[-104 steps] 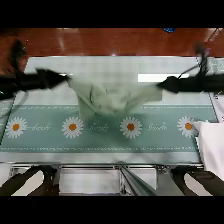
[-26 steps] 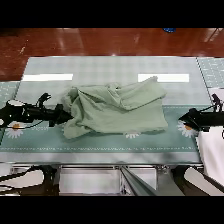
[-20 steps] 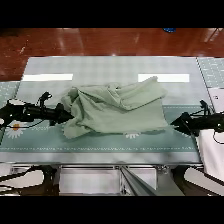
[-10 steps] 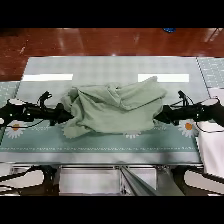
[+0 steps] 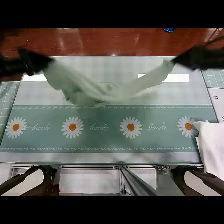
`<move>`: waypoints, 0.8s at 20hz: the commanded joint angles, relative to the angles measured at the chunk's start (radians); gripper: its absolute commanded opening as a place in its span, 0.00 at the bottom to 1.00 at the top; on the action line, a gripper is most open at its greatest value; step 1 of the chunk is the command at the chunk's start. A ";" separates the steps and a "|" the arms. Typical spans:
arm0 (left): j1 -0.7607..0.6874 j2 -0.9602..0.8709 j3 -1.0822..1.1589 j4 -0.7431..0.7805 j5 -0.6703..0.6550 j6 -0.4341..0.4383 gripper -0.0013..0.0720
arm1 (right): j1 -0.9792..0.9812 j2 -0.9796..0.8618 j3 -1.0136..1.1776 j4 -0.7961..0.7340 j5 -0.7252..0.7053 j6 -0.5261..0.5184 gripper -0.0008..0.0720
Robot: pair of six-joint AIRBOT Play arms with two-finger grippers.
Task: Fold the shirts.
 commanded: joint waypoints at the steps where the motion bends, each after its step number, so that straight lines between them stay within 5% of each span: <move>1: 0.053 0.078 0.352 -0.112 0.043 -0.060 0.04 | -0.043 0.090 0.349 0.000 0.003 0.066 0.04; 7: 0.222 0.233 0.755 0.063 -0.016 -0.164 0.04 | -0.161 0.278 0.604 -0.032 0.001 0.093 0.04; 11: 0.257 0.440 0.766 0.384 -0.050 -0.190 0.04 | -0.165 0.434 0.604 -0.241 0.026 0.137 0.04; 16: -0.046 0.575 0.765 0.755 -0.108 -0.210 0.04 | -0.165 0.550 0.604 -0.451 0.089 0.228 0.04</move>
